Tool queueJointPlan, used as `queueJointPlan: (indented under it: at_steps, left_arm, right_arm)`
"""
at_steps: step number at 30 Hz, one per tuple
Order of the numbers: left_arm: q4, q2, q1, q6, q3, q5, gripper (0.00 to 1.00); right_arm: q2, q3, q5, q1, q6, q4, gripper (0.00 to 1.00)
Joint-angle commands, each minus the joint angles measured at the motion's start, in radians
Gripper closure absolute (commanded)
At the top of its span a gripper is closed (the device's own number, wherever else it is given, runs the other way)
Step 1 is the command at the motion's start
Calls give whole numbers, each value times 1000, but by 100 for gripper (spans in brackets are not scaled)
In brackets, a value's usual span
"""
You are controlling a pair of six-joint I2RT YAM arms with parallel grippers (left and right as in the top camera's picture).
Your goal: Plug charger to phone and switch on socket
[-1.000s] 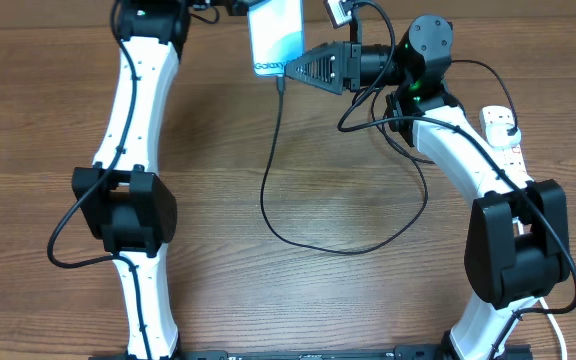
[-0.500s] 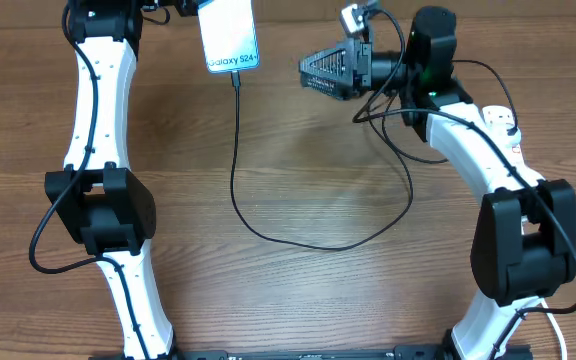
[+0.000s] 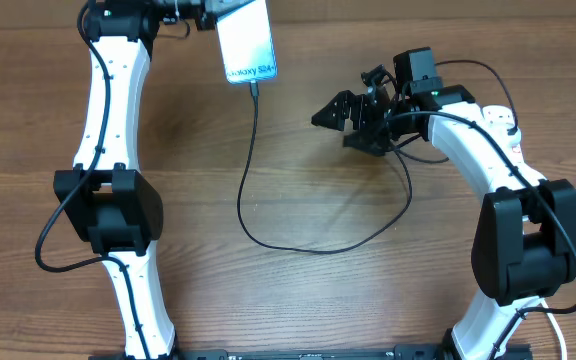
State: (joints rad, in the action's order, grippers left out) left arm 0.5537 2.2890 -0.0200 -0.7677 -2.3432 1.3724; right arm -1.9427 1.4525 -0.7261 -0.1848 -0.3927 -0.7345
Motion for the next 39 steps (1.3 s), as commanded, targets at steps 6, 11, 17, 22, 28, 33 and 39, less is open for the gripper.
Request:
queueJointPlan:
  at_steps: [6,11,17,22,28,33,39]
  left_arm:
    - [450,-19,-93,465,34,-457,96]
    - [439,-19,-175,465,154,-634,96]
    - [270,-18,-239,390,369,-647,96]
    - [143,-18,-257,310,518,-647,96]
    - [-16,-17,-273,219,707,-661,96]
    - [-150,-17,-288,161,790,-613,96]
    - [-150,-17,-297,161,790,-624,96]
  right_arm:
    - [5,7,202,2,81,-54,0]
    - [5,7,214,4,88,-71,0]
    - [5,7,314,4,88,-138,0]
    - [5,7,360,4,88,-174,0]
    - [5,7,397,4,87,-181,0]
    - [5,7,397,4,87,-180,0]
    - [5,7,417,4,87,-180,0]
